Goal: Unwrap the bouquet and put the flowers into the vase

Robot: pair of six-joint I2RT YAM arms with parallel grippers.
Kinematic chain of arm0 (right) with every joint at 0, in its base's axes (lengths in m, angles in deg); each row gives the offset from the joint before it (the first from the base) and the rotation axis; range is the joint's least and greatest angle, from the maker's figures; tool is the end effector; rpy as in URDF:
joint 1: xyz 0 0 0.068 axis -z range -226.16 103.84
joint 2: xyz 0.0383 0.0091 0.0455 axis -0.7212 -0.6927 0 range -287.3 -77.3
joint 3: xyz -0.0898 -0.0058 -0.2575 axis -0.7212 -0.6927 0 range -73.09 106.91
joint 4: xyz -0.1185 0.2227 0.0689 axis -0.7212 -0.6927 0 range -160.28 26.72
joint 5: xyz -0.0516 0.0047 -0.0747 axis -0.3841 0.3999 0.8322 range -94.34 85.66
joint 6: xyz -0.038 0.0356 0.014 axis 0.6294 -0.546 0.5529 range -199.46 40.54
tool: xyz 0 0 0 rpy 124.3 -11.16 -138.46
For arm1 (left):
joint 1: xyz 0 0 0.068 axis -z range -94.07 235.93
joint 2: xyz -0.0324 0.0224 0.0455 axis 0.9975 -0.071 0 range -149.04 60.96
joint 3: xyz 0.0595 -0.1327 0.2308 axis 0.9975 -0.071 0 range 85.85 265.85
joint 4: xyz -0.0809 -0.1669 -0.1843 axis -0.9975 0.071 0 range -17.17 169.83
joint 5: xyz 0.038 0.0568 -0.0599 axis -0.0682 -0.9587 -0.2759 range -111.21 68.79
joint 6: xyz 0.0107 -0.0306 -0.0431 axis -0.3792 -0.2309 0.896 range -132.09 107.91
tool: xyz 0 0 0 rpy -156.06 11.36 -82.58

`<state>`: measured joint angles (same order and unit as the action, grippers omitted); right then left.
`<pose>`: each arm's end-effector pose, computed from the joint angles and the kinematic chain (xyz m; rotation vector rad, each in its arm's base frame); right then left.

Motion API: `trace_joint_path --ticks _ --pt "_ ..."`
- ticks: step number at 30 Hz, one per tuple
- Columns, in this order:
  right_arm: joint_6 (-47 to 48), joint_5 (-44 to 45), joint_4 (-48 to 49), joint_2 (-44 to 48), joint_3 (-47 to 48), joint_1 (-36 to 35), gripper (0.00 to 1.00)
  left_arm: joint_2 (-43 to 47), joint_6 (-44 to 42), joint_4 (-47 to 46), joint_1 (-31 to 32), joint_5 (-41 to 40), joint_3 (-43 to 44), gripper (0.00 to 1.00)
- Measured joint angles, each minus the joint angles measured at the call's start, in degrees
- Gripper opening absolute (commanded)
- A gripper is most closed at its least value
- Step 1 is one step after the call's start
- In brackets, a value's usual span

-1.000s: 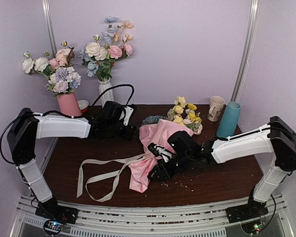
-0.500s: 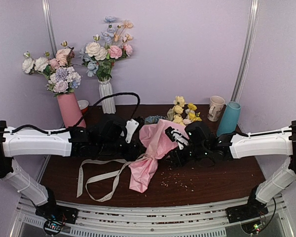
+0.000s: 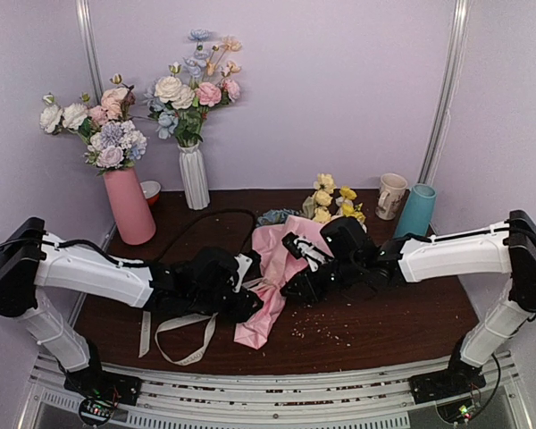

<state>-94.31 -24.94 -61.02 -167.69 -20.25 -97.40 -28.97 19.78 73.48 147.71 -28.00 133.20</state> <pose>0.2033 0.2731 0.2137 -0.9351 2.1436 1.0117 0.1553 -0.2802 0.1810 0.5643 2.3534 -0.6647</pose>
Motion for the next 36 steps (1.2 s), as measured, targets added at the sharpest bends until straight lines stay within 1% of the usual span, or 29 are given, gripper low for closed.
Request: trace_joint_path --ticks 4,9,13,20,27,29,33,36 --pt "0.33 -2.73 -0.04 -1.16 2.14 -0.15 0.33 -0.50 1.36 -3.28 0.00 0.17 -1.79 0.40" --pt "1.14 -4.59 -0.33 -2.32 4.59 -0.37 0.33 -0.66 2.58 -6.99 0.00 0.15 -3.85 0.37" --pt "1.42 -4.61 -0.68 -5.01 7.76 -0.52 0.34 -1.46 2.99 -9.51 -0.02 0.17 -5.05 0.36" --pt "2.34 -2.12 -1.60 -9.42 11.56 -0.48 0.33 -2.40 3.48 -13.42 -0.02 0.35 -7.19 0.36" --pt "3.10 0.70 -3.56 -14.40 12.74 0.63 0.32 -3.41 3.85 -16.11 0.00 0.44 -8.70 0.36" --pt "3.15 0.87 -4.04 -15.15 12.74 0.90 0.28 -3.63 3.87 -16.79 0.00 0.44 -8.98 0.36" --pt "3.72 1.20 -4.24 -15.28 12.74 0.92 0.18 -4.28 3.89 -17.81 0.00 0.42 -9.27 0.33" --pt "4.13 1.33 -4.37 -15.28 12.74 0.92 0.03 -5.22 4.02 -18.62 0.00 0.37 -9.27 0.31"
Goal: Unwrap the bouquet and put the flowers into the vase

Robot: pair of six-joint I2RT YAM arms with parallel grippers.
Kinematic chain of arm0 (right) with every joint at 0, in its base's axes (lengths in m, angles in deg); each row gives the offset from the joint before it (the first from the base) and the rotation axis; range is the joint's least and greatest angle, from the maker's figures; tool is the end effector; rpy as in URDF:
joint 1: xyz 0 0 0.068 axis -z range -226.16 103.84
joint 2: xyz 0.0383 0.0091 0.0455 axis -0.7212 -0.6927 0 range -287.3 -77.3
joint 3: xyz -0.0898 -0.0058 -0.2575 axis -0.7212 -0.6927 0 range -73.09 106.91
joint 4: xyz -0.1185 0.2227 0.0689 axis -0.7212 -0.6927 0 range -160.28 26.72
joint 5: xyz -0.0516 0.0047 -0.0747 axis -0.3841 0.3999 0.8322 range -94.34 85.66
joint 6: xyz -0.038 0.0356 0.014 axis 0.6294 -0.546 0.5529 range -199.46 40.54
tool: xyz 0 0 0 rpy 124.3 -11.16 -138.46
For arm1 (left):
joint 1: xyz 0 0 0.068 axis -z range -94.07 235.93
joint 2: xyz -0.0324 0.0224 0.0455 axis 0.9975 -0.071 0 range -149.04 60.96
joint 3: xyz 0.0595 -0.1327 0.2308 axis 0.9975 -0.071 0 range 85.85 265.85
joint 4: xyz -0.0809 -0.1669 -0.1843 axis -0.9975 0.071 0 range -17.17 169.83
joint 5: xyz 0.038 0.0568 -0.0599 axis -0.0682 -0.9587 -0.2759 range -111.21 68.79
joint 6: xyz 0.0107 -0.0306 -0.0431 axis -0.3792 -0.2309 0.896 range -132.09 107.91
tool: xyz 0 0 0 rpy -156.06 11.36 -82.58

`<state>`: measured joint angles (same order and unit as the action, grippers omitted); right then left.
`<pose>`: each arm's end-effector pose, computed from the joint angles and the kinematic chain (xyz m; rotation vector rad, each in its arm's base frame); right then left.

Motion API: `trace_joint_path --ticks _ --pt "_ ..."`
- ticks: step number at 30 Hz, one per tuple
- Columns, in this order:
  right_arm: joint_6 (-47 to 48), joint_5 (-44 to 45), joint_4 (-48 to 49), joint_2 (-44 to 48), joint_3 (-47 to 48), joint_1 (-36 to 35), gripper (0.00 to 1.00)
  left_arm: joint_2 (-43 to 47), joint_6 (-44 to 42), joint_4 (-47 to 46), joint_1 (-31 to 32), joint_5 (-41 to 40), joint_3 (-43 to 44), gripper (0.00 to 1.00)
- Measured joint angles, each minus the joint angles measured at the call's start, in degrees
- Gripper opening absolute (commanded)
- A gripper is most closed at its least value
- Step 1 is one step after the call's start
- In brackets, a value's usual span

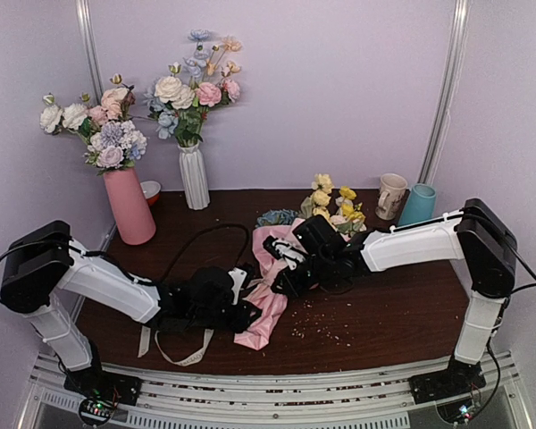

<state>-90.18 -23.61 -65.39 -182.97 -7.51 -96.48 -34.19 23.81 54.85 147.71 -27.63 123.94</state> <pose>0.2445 0.3131 0.1835 -0.9967 2.2276 0.9036 0.1513 -0.2731 0.1345 0.4688 2.3228 -0.7616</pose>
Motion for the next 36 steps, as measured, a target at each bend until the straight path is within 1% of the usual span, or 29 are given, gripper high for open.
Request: trace_joint_path --ticks 2,8,12,22,26,30,34,36 --pt "-0.20 0.00 -0.11 0.00 0.00 0.00 0.00 -0.72 0.22 -0.48 0.00 -0.17 0.00 0.29" --pt "-0.11 -0.11 -0.81 0.55 -0.15 0.00 0.00 -2.49 1.81 -1.86 0.00 -1.66 0.00 0.28" --pt "-0.17 -0.22 -1.84 3.21 -1.51 0.00 0.00 -3.23 2.95 -2.21 -0.02 -2.56 0.26 0.28" --pt "-2.27 -0.24 -2.16 12.31 -9.38 0.13 0.07 -4.50 4.87 -3.21 -1.03 -2.91 1.95 0.27" --pt "-3.82 -0.37 -0.76 15.30 -13.68 0.13 0.13 -5.27 4.98 -2.95 -1.99 -3.58 2.19 0.27" --pt "-5.79 -1.25 1.57 16.41 -18.03 0.15 0.15 -6.05 4.79 -2.36 -2.29 -3.89 3.19 0.27" --pt "-7.56 -3.93 3.06 16.44 -20.92 0.20 0.15 -6.80 3.58 -1.55 -2.51 -3.93 4.44 0.27" --pt "-7.69 -5.49 3.10 16.59 -21.59 -0.22 0.18 -7.08 2.93 -1.53 -2.67 -3.96 4.87 0.27"
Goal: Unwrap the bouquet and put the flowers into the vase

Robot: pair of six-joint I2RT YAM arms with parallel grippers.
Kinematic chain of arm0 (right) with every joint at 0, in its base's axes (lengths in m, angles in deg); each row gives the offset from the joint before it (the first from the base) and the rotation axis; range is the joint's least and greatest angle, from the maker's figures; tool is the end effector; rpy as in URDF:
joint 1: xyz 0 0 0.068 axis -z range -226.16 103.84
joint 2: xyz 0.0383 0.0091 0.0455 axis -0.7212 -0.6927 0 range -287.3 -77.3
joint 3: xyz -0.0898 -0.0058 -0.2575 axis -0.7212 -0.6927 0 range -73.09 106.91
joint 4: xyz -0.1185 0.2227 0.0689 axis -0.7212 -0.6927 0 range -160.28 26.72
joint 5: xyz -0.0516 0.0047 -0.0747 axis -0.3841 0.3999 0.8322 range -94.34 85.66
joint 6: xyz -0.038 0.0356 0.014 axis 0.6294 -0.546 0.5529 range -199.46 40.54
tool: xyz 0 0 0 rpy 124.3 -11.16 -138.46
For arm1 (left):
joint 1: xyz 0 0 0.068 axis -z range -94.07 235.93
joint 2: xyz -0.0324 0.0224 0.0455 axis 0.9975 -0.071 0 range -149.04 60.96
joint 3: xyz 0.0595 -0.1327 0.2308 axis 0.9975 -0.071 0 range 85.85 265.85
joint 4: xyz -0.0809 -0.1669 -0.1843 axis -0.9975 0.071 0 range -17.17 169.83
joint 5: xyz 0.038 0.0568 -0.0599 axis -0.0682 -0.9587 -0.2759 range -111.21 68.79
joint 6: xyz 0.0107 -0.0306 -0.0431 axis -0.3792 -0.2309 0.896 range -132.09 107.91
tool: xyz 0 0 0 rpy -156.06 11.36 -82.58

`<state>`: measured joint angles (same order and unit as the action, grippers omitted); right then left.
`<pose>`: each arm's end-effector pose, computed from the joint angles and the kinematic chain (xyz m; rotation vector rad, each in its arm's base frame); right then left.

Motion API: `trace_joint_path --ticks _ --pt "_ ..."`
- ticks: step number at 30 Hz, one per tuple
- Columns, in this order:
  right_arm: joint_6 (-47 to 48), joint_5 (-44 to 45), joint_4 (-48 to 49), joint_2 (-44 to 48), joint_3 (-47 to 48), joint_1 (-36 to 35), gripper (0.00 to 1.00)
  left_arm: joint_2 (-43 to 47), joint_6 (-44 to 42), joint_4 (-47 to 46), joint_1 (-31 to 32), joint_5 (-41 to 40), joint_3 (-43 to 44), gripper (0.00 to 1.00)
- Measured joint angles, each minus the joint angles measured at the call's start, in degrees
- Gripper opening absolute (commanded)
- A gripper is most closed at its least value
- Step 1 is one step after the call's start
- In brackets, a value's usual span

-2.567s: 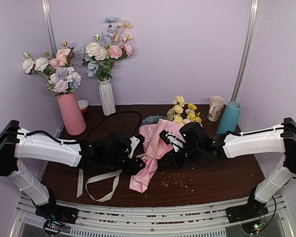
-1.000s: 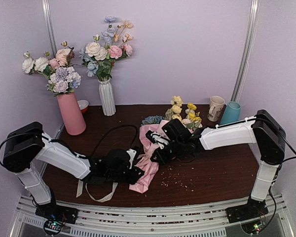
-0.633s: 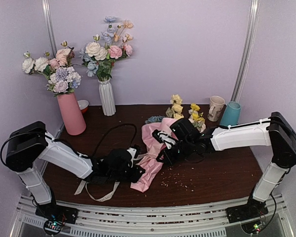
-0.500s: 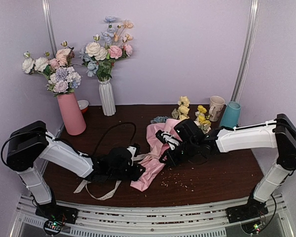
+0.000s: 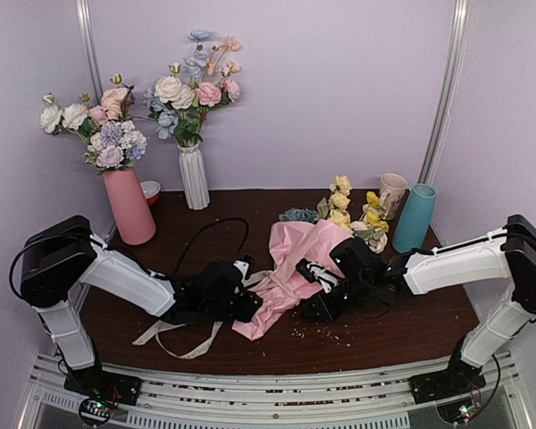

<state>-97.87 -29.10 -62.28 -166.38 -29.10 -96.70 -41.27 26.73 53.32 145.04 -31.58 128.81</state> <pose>0.1840 0.2470 0.1722 -0.9193 2.3483 1.0565 0.1784 -0.2854 0.1218 0.3152 2.3288 -0.6904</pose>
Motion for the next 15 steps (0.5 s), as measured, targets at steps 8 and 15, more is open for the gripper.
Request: trace_joint_path --ticks 8,15 --pt "1.27 -2.36 -0.70 4.72 3.56 -3.93 0.28 -0.02 -1.92 0.11 -0.04 0.11 0.13 0.27" --pt "2.03 0.44 -0.61 4.02 11.76 -5.60 0.29 -0.02 -2.36 -0.11 -0.11 0.37 0.11 0.27"
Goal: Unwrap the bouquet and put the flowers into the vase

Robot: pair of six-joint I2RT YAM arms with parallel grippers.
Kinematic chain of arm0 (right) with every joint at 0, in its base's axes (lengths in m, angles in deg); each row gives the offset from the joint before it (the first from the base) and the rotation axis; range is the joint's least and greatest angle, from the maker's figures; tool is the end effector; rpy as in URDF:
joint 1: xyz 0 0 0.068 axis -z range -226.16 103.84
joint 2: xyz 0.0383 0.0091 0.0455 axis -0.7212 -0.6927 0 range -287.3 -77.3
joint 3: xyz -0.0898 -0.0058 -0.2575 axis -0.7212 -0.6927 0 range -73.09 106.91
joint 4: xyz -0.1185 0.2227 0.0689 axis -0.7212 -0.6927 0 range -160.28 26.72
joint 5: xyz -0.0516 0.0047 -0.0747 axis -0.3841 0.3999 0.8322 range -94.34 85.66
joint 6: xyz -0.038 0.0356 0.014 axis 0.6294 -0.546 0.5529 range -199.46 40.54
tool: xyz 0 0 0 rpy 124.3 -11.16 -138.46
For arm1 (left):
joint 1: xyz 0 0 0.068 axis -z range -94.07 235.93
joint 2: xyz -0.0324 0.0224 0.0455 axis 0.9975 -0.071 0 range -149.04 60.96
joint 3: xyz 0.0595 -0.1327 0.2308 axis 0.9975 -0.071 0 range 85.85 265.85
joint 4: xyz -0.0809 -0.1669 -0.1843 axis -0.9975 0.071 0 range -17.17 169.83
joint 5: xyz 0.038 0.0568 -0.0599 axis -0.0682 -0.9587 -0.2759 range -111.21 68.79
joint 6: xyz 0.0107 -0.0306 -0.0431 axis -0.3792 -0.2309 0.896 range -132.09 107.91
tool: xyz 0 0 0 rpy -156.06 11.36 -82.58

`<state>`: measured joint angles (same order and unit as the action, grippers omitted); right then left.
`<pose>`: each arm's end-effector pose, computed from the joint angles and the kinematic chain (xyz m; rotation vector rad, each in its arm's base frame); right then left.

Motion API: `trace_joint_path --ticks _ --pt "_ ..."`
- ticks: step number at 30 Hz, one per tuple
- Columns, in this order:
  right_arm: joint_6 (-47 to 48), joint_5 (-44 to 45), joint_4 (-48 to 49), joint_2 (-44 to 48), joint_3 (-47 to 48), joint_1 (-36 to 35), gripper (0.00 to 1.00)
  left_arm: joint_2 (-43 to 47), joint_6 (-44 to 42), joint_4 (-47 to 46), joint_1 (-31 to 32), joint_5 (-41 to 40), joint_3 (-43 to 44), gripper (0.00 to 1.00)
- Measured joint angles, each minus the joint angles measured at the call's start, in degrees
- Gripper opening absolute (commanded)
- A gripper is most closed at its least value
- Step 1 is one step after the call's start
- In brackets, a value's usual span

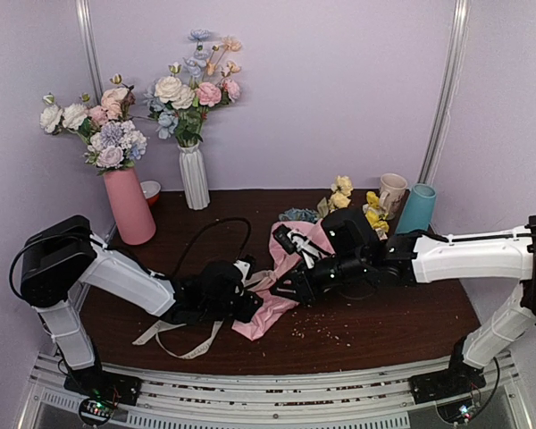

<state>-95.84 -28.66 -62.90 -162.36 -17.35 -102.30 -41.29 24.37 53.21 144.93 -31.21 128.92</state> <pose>0.1736 0.2850 0.2573 -1.0308 2.0122 1.1721 0.1791 -0.2857 0.1224 0.3629 2.3152 -0.6782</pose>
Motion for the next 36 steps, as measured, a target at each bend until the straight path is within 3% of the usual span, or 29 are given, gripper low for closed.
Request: trace_joint_path --ticks 8,17,24,29,36 --pt "0.17 10.75 -3.72 -12.11 11.56 1.79 0.31 -0.02 -0.02 -1.44 -0.09 0.39 -0.76 0.27" --pt "0.11 12.09 -8.72 -22.47 15.91 5.29 0.26 0.00 0.00 -4.57 -0.09 0.61 -2.67 0.27" --pt "0.07 11.37 -9.29 -23.39 16.11 5.40 0.05 -0.02 0.00 -5.77 -0.09 0.83 -3.34 0.27" --pt "-0.28 10.05 -9.29 -23.21 16.09 5.40 0.00 -0.02 0.09 -5.75 -0.09 0.74 -3.34 0.26" --pt "-0.33 6.40 -9.77 -16.92 12.70 5.35 0.00 -0.17 1.14 -5.73 -0.26 0.09 -2.99 0.26"
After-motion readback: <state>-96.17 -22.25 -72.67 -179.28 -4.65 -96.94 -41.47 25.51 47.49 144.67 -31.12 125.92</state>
